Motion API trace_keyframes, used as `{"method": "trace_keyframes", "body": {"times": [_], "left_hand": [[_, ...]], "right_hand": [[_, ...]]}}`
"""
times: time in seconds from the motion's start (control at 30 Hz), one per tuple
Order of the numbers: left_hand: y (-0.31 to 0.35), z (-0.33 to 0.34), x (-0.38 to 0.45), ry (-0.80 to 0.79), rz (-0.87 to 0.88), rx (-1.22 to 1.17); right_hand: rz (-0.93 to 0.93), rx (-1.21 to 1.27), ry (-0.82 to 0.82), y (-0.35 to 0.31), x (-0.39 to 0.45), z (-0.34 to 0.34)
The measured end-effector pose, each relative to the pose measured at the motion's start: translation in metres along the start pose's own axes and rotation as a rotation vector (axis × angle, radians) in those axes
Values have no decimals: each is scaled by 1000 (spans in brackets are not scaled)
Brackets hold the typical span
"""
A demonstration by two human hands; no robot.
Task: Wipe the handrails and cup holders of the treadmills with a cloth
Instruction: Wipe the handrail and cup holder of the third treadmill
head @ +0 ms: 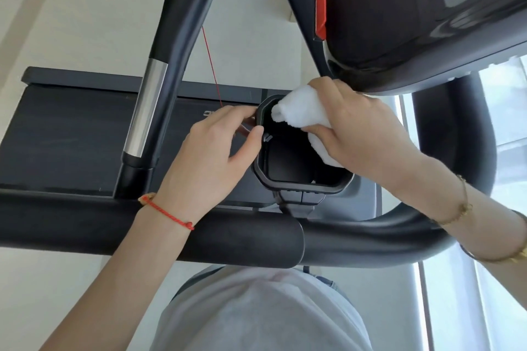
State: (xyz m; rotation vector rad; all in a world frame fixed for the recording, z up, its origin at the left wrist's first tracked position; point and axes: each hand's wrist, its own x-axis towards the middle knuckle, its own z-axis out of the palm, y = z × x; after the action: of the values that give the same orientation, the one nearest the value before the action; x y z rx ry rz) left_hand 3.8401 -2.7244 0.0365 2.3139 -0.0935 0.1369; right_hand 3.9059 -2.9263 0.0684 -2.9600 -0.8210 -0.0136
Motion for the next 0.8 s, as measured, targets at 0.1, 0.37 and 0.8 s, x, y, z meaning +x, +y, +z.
{"method": "trace_keyframes", "body": {"times": [0.1, 0.37, 0.8], "left_hand": [[0, -1, 0, -4, -1, 2], [1, -1, 0, -9, -10, 6], [2, 0, 0, 4, -6, 39]], "right_hand": [[-41, -112, -27, -9, 20, 1], [-109, -136, 1, -10, 24, 8], [282, 488, -43, -6, -51, 5]]}}
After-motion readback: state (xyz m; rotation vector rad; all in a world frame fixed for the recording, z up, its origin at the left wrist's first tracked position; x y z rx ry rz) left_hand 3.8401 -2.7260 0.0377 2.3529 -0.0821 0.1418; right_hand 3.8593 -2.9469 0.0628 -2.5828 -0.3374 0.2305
